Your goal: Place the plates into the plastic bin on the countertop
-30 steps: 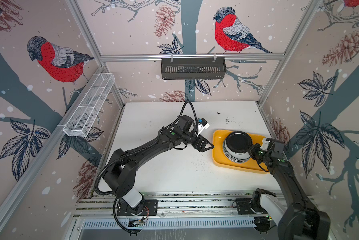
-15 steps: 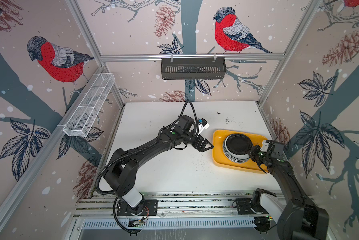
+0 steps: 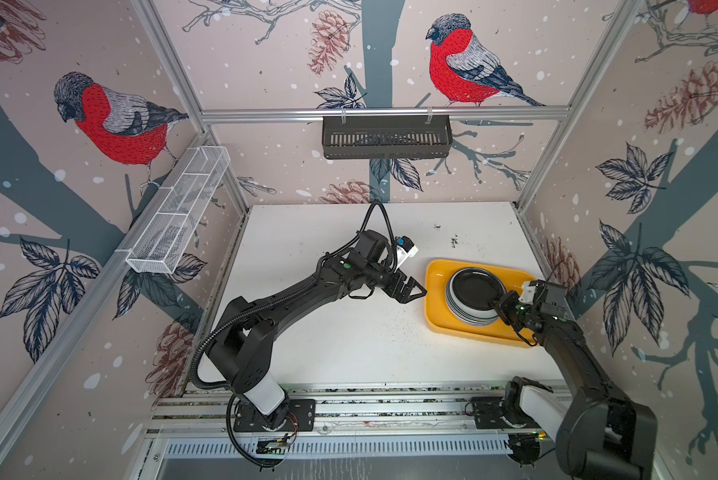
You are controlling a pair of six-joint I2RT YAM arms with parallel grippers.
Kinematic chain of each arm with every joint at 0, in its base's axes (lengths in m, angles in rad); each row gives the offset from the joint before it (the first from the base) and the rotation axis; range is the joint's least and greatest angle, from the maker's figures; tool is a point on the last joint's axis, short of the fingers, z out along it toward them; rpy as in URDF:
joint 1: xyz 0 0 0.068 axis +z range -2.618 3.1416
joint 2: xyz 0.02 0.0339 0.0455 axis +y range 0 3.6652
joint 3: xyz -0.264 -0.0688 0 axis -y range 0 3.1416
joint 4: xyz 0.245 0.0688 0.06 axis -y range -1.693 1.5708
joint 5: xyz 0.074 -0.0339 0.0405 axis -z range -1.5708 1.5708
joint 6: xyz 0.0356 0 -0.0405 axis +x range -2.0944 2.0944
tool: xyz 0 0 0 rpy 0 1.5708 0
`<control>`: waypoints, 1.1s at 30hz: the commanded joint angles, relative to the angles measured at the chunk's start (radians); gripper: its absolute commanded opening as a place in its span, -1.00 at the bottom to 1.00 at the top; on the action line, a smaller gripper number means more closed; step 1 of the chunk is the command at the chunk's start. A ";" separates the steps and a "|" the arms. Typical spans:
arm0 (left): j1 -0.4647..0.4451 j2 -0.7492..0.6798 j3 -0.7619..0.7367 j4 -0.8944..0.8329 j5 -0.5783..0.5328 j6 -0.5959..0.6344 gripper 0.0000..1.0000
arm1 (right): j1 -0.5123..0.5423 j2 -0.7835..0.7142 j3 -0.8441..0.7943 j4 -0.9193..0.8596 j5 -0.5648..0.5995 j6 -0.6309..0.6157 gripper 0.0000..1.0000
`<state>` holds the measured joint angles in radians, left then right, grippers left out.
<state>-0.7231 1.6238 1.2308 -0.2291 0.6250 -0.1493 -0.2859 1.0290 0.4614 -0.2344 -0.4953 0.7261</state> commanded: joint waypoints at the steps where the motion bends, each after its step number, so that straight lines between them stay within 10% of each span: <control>1: -0.002 0.002 0.008 0.000 -0.005 0.028 0.93 | -0.001 0.001 0.006 0.004 0.023 -0.022 -0.44; 13: -0.004 0.002 0.019 -0.023 -0.059 0.033 0.93 | -0.002 -0.016 0.029 -0.025 0.069 -0.031 -0.14; 28: -0.004 -0.010 0.010 -0.033 -0.171 0.062 0.93 | -0.001 -0.117 0.113 -0.009 0.118 -0.111 0.99; 33: 0.009 -0.036 0.009 -0.049 -0.291 0.088 0.94 | 0.003 -0.129 0.152 0.034 0.184 -0.155 0.99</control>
<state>-0.7216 1.6054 1.2400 -0.2737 0.4152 -0.0963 -0.2840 0.9035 0.5911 -0.2527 -0.3725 0.6205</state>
